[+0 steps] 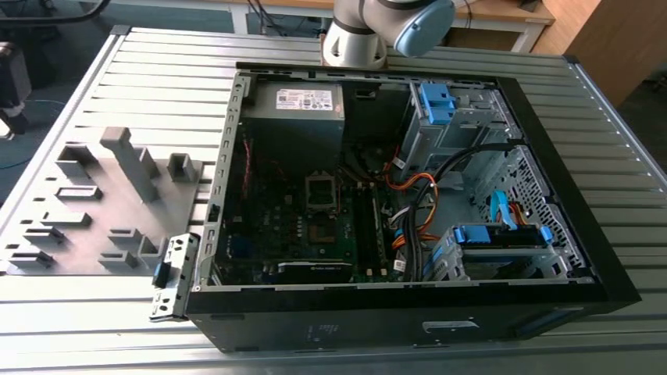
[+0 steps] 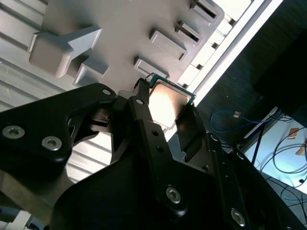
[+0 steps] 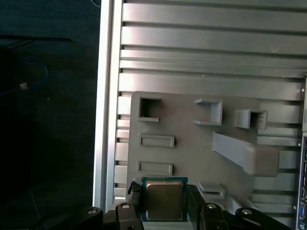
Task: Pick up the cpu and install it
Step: 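Pick up the cpu and move it towards the insertion slot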
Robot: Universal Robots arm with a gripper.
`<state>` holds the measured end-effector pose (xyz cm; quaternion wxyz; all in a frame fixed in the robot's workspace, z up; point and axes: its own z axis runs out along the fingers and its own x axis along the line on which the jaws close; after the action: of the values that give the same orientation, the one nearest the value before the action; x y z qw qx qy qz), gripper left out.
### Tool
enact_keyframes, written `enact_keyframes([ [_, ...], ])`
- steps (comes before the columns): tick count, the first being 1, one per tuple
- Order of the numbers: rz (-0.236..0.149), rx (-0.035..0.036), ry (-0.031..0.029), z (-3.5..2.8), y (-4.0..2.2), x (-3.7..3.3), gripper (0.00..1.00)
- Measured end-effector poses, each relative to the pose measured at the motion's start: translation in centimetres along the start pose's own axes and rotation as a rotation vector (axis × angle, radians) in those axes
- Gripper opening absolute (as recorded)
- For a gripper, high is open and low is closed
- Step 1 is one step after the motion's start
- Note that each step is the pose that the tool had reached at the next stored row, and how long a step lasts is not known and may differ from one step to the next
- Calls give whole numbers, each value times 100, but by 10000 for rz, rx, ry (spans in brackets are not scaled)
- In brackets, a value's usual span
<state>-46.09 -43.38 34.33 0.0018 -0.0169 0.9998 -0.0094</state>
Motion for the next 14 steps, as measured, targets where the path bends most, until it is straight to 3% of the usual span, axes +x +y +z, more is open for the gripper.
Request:
enact_keyframes([
  [5,0,0,0,-129,-3,-3,47],
  [14,0,0,1,-134,-3,-7,47],
])
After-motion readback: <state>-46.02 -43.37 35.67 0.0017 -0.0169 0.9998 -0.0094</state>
